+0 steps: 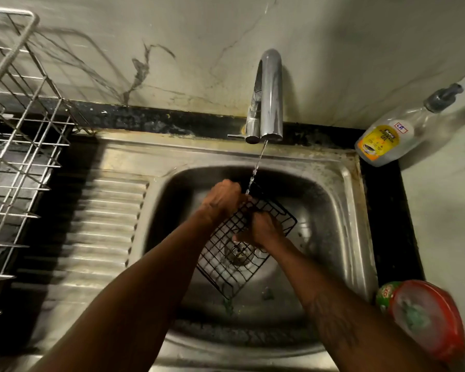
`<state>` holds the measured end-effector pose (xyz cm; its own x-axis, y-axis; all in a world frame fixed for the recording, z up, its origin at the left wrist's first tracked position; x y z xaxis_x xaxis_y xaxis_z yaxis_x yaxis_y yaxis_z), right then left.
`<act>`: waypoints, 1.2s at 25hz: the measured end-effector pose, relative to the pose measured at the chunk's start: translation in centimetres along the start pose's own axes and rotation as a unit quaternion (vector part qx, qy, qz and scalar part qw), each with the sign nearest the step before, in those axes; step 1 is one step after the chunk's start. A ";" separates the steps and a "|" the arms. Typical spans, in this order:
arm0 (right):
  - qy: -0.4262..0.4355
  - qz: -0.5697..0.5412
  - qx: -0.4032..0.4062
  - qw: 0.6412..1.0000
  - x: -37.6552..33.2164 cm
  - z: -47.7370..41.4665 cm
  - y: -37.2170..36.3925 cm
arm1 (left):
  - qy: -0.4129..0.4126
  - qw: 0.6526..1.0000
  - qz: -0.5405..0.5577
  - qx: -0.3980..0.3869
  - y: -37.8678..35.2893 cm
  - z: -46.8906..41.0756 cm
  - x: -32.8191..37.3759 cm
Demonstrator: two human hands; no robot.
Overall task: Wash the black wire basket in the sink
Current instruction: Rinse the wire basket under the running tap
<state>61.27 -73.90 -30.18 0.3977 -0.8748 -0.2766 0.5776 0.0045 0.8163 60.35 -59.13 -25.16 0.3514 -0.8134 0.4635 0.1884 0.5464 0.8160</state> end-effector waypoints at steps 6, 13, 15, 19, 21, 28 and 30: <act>-0.146 -0.008 0.044 0.988 -0.6 0.0 -0.5 | 0.059 0.995 0.065 0.050 2.1 4.8 -3.0; -0.215 -0.095 0.076 0.969 -1.4 -0.5 1.2 | 0.296 0.920 0.225 0.124 -3.1 12.1 -6.1; -0.161 -0.065 0.084 0.981 -0.1 -1.1 1.3 | 0.278 0.895 0.270 0.223 -1.3 10.6 -6.1; -0.126 -0.083 0.172 0.974 0.9 -0.6 0.1 | 0.181 0.886 0.303 0.302 1.2 7.0 -5.6; -0.064 -0.257 0.099 0.959 -0.7 -0.9 0.0 | 0.194 0.879 0.336 0.277 0.2 5.5 -5.4; 0.004 -0.591 -0.117 0.798 -4.0 -4.8 0.6 | 0.229 0.881 0.321 0.260 -0.7 4.7 -5.1; -0.047 -0.639 -0.091 0.763 -1.8 -4.9 0.5 | 0.234 0.892 0.289 0.259 -1.0 4.4 -5.1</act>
<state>64.32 -69.95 -31.71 -0.6201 -0.2531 -0.7426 0.5447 -0.8201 -0.1753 54.32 -56.42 -26.80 0.6191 -0.1885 0.7624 -0.5538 0.5835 0.5940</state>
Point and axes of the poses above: each hand's wrist, its own z-axis away from the middle knuckle, its own y-axis out of the back of the hand, x = y × z, the point moved 3 cm from there along -z, towards the middle knuckle, and after that the axes turned 6 degrees about z, right-handed, at the moved point
